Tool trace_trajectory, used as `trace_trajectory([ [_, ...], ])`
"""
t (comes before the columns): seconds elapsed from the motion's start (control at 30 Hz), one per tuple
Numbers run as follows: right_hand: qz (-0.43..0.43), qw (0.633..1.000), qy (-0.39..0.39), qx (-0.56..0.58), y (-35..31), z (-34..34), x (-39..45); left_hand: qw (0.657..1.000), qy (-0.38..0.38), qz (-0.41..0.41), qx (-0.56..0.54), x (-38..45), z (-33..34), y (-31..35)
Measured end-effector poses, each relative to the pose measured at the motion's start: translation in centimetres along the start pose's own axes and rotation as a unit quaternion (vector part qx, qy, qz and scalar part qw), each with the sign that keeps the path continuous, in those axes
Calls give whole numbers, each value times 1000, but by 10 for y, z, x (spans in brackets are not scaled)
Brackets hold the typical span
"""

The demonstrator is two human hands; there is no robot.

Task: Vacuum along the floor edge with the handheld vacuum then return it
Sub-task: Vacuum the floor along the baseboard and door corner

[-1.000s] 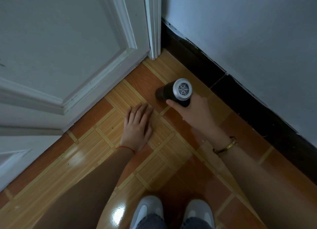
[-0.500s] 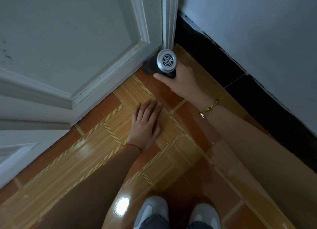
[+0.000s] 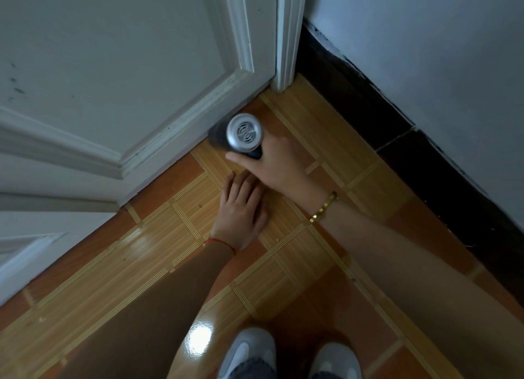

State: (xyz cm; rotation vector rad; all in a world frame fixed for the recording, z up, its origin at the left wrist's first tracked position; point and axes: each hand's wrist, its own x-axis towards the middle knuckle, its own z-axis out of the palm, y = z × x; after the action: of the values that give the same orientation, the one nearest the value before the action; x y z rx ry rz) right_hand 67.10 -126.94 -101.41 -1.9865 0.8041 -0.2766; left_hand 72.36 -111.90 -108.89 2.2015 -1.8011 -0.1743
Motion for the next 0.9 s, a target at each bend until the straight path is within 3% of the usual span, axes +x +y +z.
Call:
trace_trajectory([
  [0.17,4,999,30,13,-4,1,0,1000,-8,2,0,0,0,-1],
  [0.4,42,985,164,-21,13,-37,8,1000,-7,5,-7,1,-1,-1],
  [0.67,-32,996,74,-28,-12,2,-5,1000,6,1,4,0,0,0],
  [0.8,-27,999,27,-8,-17,7,-6,1000,6,-2,-3,0,-2,1],
  [0.9,-45,998,-32,-32,-25,20,-8,998,-44,-30,-17,-1,-1,0],
])
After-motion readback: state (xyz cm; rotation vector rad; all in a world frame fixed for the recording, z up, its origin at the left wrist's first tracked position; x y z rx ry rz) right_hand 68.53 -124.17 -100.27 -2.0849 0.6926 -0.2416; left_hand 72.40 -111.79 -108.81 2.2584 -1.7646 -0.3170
